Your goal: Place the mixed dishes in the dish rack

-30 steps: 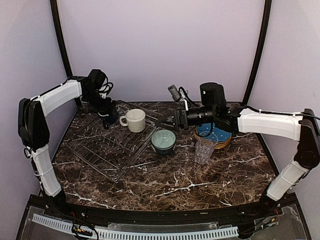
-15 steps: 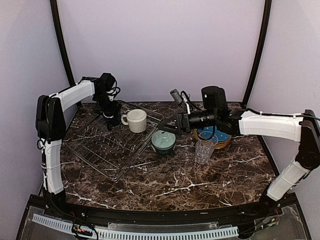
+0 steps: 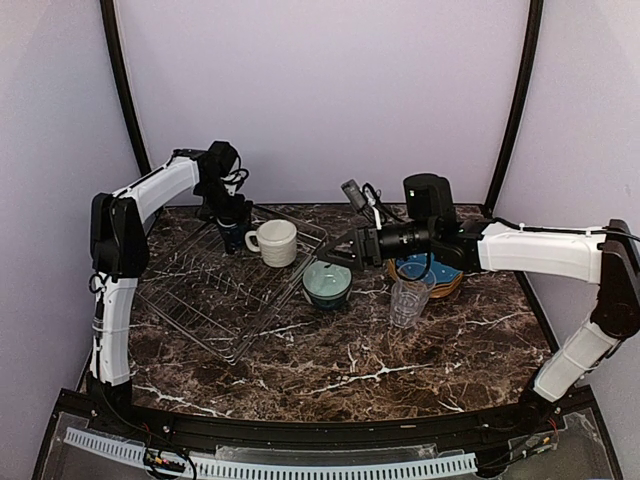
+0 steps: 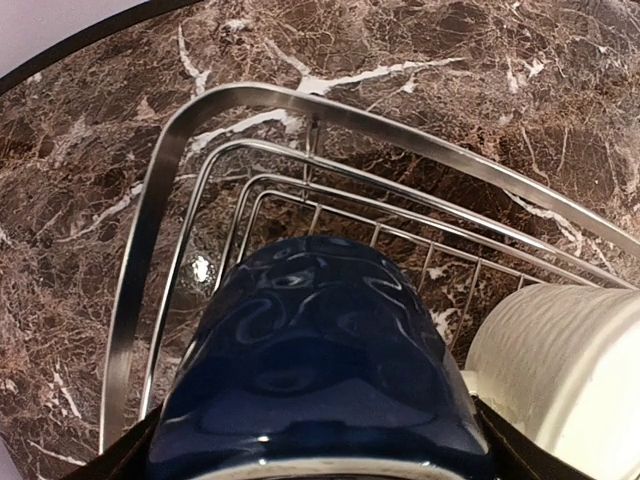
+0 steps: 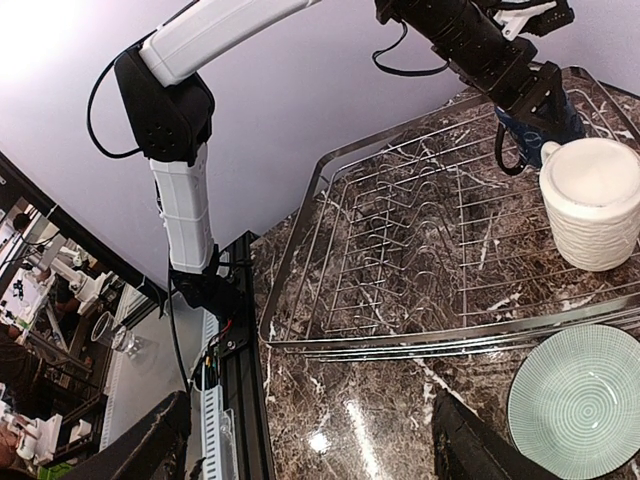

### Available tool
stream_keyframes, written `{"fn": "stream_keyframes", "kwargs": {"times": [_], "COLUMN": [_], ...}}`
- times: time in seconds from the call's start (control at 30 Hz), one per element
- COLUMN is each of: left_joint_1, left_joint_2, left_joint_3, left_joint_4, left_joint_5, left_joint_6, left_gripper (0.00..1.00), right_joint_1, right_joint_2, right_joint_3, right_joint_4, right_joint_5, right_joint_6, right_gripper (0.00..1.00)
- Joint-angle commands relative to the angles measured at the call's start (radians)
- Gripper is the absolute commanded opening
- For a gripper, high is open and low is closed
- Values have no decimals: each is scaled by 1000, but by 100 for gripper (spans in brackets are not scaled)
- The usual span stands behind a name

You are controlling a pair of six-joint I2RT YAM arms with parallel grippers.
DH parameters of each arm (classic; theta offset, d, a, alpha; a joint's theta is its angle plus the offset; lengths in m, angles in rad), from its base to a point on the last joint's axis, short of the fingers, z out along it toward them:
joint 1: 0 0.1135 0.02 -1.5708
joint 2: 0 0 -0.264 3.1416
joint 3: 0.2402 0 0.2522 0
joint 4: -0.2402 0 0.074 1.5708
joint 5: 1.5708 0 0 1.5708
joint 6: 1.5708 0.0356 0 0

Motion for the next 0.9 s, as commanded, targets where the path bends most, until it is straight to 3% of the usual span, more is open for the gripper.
{"fn": "stream_keyframes", "kwargs": {"times": [0.0, 0.53, 0.87], "left_joint_1": [0, -26, -34], "left_joint_2": [-2, 67, 133], "left_joint_3": [38, 107, 182], "left_joint_4": [-15, -33, -50], "left_joint_5": [33, 84, 56], "left_joint_6": [25, 88, 77], "left_gripper": [8, 18, 29], "right_joint_1": [-15, -19, -20], "right_joint_2": [8, 53, 25], "right_joint_3": [-16, -11, -9], "right_joint_4": [27, 38, -17], "right_joint_5": [2, -5, 41], "right_joint_6": [-8, -4, -28], "right_gripper": [80, 79, 79]}}
